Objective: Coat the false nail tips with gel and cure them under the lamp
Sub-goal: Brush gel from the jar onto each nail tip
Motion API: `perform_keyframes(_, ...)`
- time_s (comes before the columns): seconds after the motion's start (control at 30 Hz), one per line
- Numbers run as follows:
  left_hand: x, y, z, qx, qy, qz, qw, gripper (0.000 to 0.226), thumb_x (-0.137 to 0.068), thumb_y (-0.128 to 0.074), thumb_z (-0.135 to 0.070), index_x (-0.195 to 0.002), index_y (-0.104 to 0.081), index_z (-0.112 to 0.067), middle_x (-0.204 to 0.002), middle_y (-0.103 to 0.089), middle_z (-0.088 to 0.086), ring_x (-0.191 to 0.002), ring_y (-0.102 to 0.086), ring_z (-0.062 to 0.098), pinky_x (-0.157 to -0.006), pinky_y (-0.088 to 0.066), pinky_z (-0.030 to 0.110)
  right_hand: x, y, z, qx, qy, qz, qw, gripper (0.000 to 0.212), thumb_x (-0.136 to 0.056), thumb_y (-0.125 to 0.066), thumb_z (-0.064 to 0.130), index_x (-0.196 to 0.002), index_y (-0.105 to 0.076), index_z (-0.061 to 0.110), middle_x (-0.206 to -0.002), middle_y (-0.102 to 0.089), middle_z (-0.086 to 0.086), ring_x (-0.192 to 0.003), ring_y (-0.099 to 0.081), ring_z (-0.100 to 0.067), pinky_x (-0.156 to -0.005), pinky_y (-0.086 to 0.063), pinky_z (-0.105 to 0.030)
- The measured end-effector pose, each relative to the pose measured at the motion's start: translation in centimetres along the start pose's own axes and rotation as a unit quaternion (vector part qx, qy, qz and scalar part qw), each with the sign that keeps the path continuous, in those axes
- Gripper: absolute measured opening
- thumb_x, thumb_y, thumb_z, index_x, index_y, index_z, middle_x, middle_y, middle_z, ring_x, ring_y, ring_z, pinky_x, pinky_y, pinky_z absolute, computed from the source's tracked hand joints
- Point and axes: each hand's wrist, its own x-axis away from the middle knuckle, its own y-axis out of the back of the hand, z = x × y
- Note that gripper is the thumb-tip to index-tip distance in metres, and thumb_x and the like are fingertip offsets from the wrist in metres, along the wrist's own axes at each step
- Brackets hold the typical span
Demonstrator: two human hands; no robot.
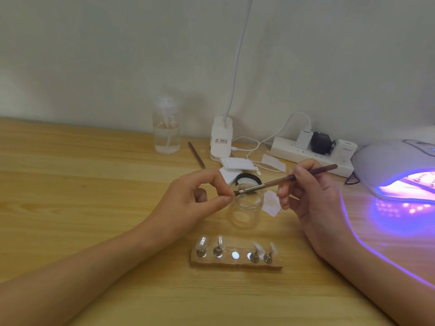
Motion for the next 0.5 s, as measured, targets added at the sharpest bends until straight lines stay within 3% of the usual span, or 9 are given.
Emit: perform_keyframes(0.5, 0.12, -0.02, -0.07, 0.003, 0.031, -0.005, 1.0, 0.01, -0.085, -0.074, -0.009, -0.08, -0.067, -0.014, -0.055, -0.056, -0.026, -0.045, -0.033, 0.004, -0.049, -0.032, 0.011, -0.03, -0.04, 0.17, -0.017, 0.001, -0.017, 1.0, 0.015, -0.096, -0.052, 0.023, -0.082, -0.054, 0.016, -0.061, -0.061, -0.005, -0.053, -0.057, -0.014, -0.05, -0.048, -0.021)
